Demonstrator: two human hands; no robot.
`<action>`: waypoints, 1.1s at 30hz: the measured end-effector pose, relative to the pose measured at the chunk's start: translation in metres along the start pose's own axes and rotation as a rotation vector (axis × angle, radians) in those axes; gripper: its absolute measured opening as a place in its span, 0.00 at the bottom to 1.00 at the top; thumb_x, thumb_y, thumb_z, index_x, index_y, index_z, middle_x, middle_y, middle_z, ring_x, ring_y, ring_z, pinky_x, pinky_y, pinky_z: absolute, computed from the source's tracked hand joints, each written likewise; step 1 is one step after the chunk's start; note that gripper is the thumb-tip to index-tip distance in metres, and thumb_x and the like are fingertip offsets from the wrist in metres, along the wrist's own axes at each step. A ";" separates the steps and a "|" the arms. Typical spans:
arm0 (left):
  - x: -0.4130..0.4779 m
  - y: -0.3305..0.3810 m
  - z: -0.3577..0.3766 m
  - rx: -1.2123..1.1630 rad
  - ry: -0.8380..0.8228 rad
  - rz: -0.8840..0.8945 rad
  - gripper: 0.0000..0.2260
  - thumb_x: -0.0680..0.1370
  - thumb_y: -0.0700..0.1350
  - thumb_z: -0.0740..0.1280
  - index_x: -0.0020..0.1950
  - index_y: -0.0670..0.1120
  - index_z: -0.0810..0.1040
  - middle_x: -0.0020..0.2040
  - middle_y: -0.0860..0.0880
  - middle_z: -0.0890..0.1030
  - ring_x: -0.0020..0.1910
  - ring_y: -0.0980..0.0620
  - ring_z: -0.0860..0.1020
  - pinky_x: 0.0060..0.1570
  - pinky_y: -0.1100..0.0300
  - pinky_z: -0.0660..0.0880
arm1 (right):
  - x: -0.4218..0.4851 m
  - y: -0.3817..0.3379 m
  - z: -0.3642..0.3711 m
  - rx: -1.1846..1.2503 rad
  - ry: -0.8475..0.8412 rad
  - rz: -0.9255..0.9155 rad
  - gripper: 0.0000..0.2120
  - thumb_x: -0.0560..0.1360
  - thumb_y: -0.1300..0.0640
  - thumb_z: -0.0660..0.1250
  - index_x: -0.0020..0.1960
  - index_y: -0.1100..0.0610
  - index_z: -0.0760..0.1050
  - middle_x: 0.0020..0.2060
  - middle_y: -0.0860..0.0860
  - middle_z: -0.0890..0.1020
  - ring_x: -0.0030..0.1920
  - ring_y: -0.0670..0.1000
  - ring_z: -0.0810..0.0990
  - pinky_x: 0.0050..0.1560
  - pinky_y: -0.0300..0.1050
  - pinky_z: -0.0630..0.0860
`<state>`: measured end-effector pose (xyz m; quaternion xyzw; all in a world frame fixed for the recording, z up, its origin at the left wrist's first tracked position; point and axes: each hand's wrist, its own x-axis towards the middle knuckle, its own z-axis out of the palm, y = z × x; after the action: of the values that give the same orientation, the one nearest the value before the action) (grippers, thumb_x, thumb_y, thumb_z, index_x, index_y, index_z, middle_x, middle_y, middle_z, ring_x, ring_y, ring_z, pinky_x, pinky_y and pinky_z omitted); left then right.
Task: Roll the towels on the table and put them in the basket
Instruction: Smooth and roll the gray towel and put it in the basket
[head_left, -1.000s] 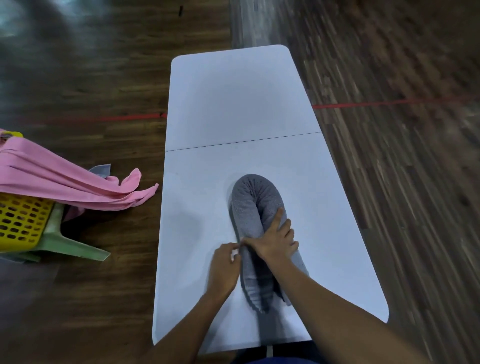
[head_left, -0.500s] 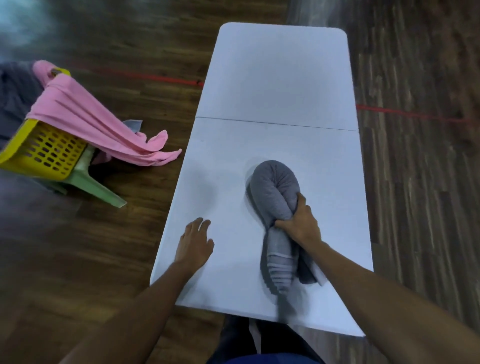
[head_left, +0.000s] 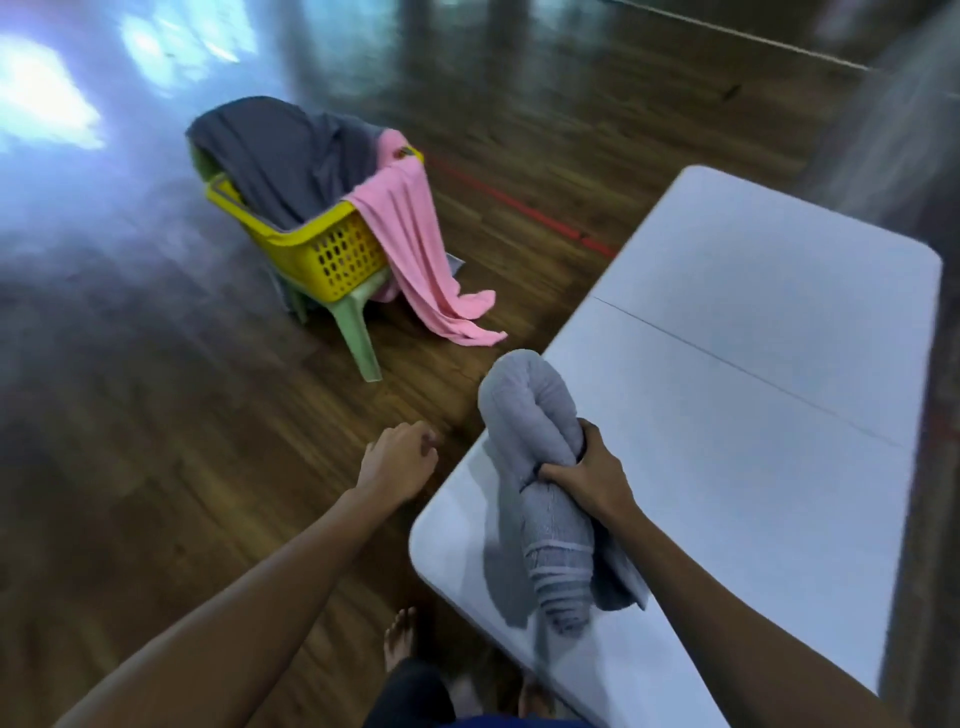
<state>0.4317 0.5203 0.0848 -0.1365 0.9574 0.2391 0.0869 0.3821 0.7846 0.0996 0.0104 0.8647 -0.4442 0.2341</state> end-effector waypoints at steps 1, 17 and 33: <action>0.004 -0.010 -0.007 -0.019 0.007 -0.006 0.09 0.78 0.47 0.63 0.56 0.52 0.77 0.47 0.56 0.76 0.46 0.56 0.74 0.54 0.53 0.74 | 0.005 -0.014 0.008 0.001 -0.017 -0.009 0.35 0.67 0.47 0.76 0.69 0.47 0.65 0.52 0.44 0.78 0.50 0.47 0.78 0.52 0.44 0.75; 0.149 -0.260 -0.226 -0.085 0.111 -0.132 0.08 0.77 0.46 0.63 0.55 0.52 0.78 0.51 0.52 0.78 0.53 0.50 0.76 0.57 0.48 0.73 | 0.148 -0.274 0.239 0.186 -0.008 -0.075 0.35 0.60 0.46 0.78 0.64 0.44 0.68 0.54 0.44 0.80 0.51 0.46 0.81 0.52 0.51 0.80; 0.434 -0.367 -0.329 -0.116 0.035 -0.071 0.08 0.77 0.45 0.64 0.53 0.51 0.80 0.52 0.50 0.80 0.54 0.46 0.77 0.55 0.49 0.74 | 0.383 -0.436 0.302 0.274 0.163 0.039 0.35 0.60 0.47 0.78 0.64 0.45 0.69 0.53 0.44 0.81 0.50 0.46 0.80 0.49 0.46 0.77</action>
<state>0.0987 -0.0453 0.1115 -0.1794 0.9379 0.2885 0.0705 0.0626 0.2145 0.1238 0.0948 0.8118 -0.5511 0.1681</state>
